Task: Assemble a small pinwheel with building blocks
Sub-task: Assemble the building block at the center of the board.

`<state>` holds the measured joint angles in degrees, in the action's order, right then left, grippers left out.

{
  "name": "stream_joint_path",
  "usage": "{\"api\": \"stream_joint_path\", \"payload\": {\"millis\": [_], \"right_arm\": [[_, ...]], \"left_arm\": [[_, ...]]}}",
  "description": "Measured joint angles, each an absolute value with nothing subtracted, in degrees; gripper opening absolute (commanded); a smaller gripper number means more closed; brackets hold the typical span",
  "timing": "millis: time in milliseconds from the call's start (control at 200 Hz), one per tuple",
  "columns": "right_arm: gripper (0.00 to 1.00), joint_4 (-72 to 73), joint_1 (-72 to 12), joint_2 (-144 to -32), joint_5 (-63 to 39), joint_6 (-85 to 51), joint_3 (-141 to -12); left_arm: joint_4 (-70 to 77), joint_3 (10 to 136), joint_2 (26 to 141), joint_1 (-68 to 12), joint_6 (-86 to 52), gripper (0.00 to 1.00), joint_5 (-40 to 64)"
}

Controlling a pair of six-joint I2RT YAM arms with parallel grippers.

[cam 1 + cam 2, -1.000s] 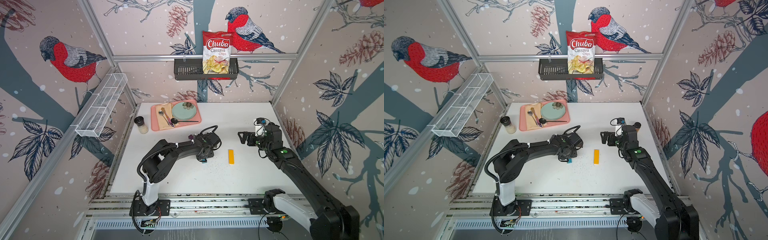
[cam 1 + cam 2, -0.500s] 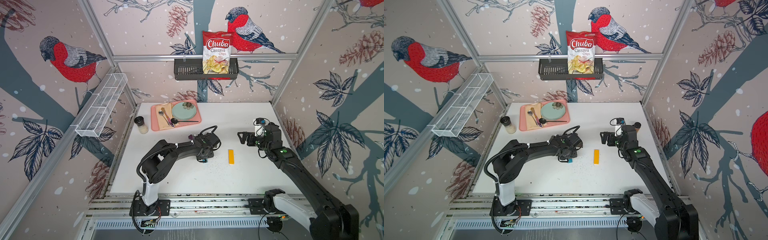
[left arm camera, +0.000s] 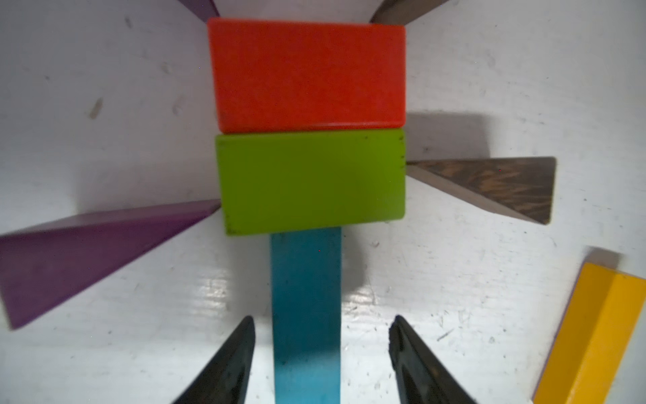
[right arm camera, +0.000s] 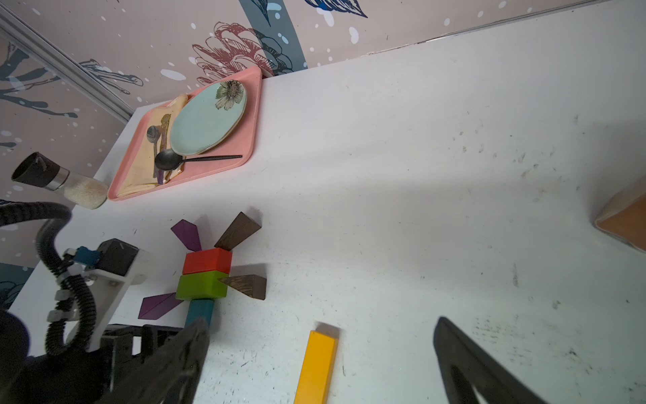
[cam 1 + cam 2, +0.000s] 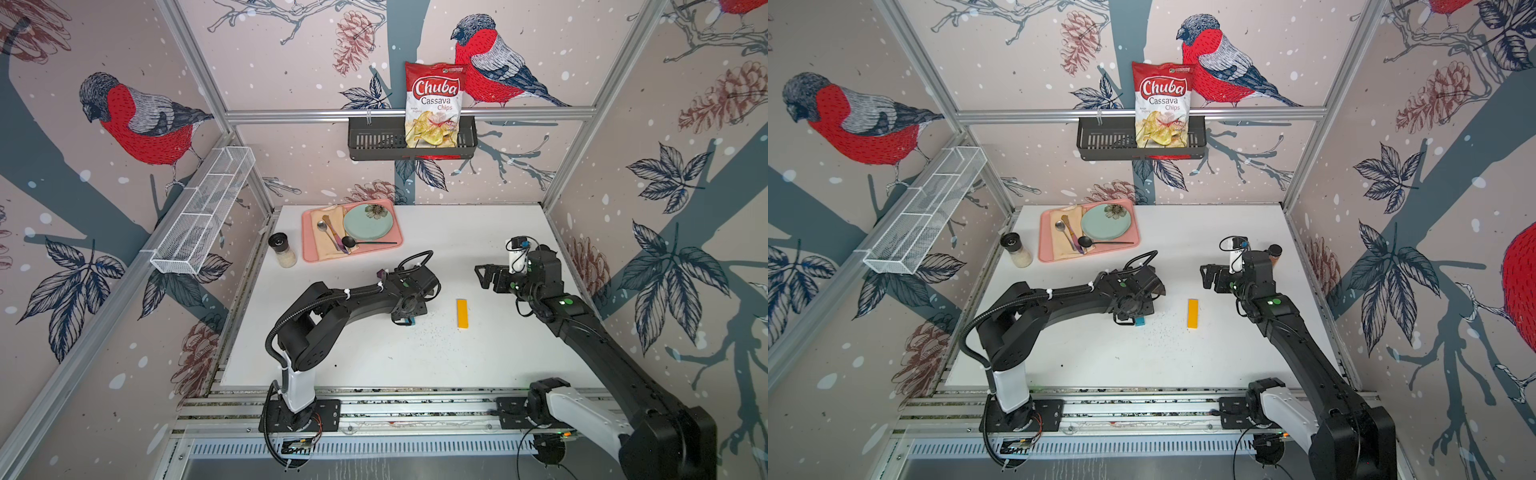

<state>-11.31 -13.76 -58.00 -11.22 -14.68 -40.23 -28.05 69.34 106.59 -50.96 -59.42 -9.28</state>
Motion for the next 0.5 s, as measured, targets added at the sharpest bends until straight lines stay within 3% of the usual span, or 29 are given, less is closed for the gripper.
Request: {"api": "stream_joint_path", "payload": {"millis": [95,320,370,420,500], "right_arm": [[0.88,-12.67,-13.85,-59.09,-10.11,-16.49,-39.18],[0.79,-15.9,-18.46,-60.2,-6.83,-23.49,-33.67],[0.78,-16.19,-21.15,-60.77,-5.74,-24.69,-33.45],[0.77,-16.23,-24.08,-61.73,-4.21,-26.09,-33.56],[0.77,-16.4,-28.18,-64.2,-2.24,-27.55,-34.15]], "left_arm": [[-26.57,67.24,104.18,-51.07,-57.98,0.7,-9.26],[-24.43,63.88,98.1,-52.07,-54.83,0.73,-9.65],[-24.23,63.09,95.42,-52.45,-53.32,0.79,-9.93],[-23.4,62.24,92.38,-52.75,-51.55,0.96,-10.31],[-21.89,60.62,86.63,-52.86,-47.66,0.97,-10.5]]}}
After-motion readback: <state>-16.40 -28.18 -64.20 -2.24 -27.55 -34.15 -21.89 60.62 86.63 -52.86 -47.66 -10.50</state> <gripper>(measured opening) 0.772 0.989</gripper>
